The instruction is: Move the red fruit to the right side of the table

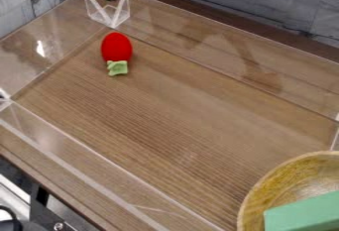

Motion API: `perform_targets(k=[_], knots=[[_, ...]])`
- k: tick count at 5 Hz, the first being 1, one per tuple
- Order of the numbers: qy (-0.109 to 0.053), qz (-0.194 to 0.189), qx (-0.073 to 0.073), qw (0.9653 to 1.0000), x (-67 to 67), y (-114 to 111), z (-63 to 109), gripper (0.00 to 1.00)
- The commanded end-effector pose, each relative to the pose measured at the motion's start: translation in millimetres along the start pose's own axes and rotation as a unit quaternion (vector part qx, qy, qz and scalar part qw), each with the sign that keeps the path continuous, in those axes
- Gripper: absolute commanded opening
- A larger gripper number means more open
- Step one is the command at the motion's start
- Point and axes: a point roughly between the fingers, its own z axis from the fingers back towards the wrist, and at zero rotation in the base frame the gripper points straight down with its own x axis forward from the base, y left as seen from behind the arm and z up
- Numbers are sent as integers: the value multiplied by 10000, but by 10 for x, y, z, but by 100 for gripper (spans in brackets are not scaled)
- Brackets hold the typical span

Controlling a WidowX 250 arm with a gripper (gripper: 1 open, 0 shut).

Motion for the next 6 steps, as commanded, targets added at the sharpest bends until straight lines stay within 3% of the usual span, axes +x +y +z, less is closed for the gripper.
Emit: perform_targets(k=[1,3,6], knots=[[-235,-198,162,9994,9,-104,-1,100],[-207,210,345,9990,139,208,-332,100],[-136,1166,378,9924,92,242,-537,100]])
